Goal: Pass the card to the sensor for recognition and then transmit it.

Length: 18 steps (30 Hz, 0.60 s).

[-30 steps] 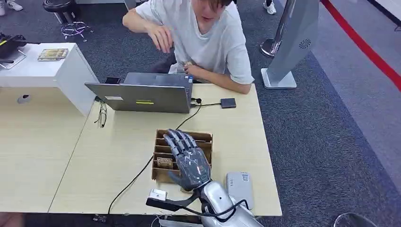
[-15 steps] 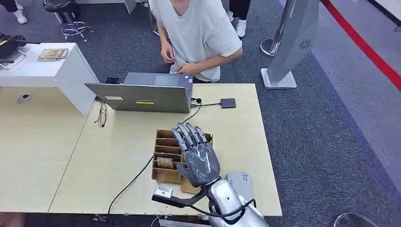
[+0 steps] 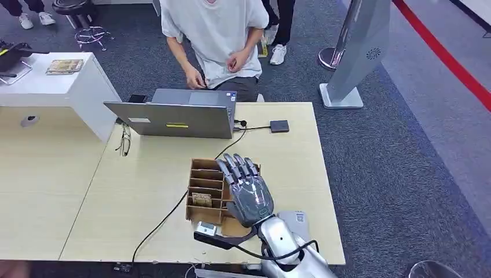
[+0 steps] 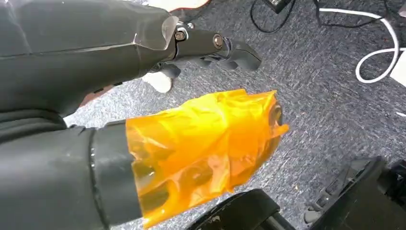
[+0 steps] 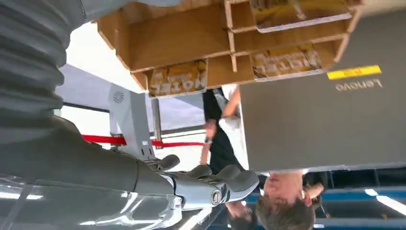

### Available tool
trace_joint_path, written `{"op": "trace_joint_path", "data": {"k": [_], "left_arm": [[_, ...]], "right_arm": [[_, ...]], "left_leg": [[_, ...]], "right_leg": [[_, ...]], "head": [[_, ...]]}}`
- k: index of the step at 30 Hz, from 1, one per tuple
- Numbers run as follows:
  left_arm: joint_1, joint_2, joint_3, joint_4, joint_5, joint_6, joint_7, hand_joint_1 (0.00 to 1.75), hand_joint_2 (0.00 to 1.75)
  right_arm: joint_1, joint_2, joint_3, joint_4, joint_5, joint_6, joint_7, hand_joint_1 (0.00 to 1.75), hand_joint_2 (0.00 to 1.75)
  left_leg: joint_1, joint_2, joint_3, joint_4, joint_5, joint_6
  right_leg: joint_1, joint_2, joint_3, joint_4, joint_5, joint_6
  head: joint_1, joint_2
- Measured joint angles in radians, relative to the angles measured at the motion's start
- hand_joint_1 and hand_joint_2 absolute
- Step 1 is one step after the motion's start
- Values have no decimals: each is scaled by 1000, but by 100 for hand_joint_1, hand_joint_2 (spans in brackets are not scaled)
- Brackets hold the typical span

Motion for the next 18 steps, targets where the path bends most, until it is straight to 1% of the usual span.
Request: {"op": "trace_joint_path", "data": {"k": [8,18], "left_arm": [[-1,1,-8,-1,0,-10,15,0,0],[-1,1,-14,-2,0,-11,16,0,0]], "right_arm": [[-13,0,-2,19,1,26,8,0,175],[-33,0,-2,21,2,45,17,0,175]], "left_leg": [[0,0,0,0,0,0],[0,0,0,0,0,0]], "right_leg": [[0,0,0,0,0,0],[0,0,0,0,0,0]], "head": [[0,0],[0,0]]}}
